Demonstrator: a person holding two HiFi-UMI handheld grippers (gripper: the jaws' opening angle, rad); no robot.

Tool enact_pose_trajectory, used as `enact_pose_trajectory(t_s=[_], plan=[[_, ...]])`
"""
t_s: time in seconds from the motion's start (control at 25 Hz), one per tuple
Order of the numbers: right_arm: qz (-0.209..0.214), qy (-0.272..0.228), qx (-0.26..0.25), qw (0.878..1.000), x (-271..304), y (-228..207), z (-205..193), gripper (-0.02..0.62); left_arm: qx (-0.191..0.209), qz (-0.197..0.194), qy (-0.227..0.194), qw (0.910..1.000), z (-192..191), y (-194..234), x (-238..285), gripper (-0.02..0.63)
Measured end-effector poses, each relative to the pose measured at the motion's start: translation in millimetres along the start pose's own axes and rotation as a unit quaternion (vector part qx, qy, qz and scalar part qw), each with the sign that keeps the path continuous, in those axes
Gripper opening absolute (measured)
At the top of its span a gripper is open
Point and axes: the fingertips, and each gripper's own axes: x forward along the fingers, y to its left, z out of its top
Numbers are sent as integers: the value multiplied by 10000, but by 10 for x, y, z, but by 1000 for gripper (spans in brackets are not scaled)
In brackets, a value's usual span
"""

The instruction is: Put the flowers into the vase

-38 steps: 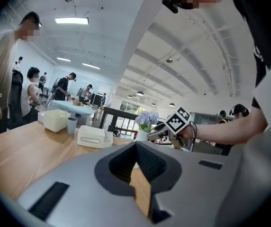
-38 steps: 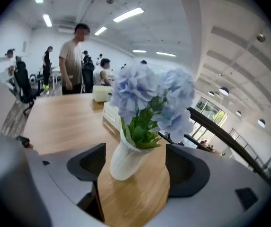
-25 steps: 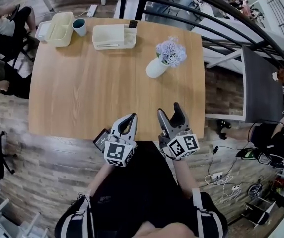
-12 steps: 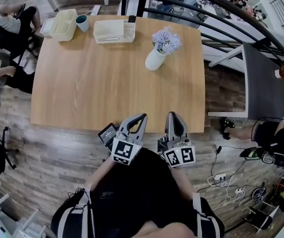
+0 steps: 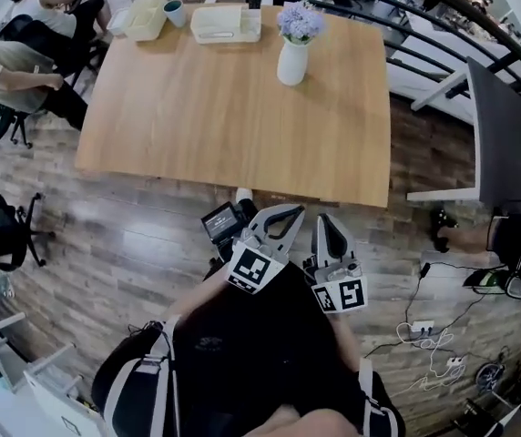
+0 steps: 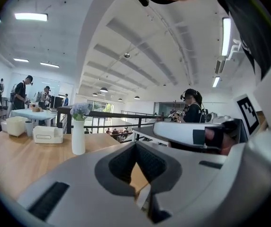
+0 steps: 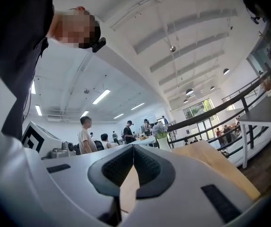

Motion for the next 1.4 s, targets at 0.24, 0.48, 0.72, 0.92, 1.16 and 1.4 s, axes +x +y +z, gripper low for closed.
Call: enact_pose_trajectory(t_s=[0.24, 0.48, 0.72, 0.92, 1.16, 1.4], plan=[[-287, -93, 293, 9991, -664, 22, -81, 18, 197, 59, 127, 9997, -145, -611, -237, 26], [-81, -61, 515, 9986, -878, 255, -214, 18, 421, 399, 169, 9982, -212, -772, -619, 26], [-50, 389, 744, 9965, -924, 476, -337, 18, -71, 914, 165, 9957, -226, -597, -1001, 26], [-119, 363, 593, 9975, -819, 710, -211, 18, -117, 817, 9, 9966, -49, -529, -1134, 26], [-90, 478, 267, 9985, -795, 1139, -297, 17, -71, 723, -233, 9971, 40, -438, -1378, 26], [-265, 844, -226, 9958, -801, 1390, -439, 17, -189, 670, -393, 9968, 26, -434, -1586, 26]])
